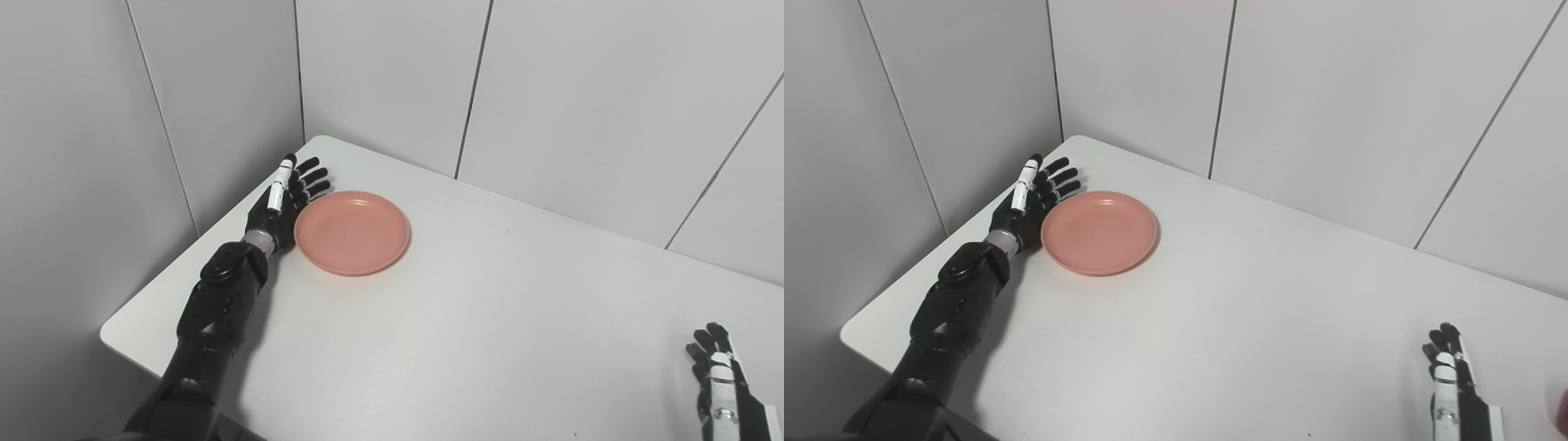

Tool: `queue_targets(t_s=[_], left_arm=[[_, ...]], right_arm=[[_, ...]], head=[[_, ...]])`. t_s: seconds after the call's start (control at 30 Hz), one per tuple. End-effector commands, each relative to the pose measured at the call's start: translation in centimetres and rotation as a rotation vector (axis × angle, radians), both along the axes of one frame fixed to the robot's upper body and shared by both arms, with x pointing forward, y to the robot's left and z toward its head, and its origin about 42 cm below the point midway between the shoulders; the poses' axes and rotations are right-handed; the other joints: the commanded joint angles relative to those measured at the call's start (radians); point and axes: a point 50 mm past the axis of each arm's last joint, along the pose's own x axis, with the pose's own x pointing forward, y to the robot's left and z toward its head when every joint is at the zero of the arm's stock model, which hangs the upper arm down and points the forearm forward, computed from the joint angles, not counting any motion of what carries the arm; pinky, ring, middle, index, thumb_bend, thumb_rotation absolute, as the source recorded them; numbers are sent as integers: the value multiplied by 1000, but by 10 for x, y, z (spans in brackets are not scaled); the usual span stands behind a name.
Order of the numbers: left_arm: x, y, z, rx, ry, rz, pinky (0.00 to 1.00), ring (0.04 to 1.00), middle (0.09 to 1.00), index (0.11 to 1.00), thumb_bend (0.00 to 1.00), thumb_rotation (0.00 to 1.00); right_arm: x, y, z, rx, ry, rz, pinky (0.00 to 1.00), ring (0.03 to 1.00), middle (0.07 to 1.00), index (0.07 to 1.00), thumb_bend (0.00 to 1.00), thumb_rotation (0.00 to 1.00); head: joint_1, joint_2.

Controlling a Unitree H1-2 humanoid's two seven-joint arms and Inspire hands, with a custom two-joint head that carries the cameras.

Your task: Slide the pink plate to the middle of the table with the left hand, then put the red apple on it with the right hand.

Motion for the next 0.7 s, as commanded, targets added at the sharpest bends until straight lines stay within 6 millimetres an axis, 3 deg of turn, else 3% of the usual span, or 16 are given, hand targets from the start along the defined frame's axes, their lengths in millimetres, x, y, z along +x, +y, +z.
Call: queue_targets(t_s=[0.0, 0.67], left_arm=[[6, -1, 13, 24, -27, -10, 848, 866, 870, 849, 359, 1000], [17, -38, 17, -9, -1, -39, 869, 868, 873, 848, 366, 1000]], right_arm=[[5, 2, 17, 1, -77, 7, 956, 927, 936, 942, 0, 1000], [4, 2, 15, 10, -70, 3, 977, 926, 924, 930, 36, 1000]], head=[[-4, 2], [-16, 17]])
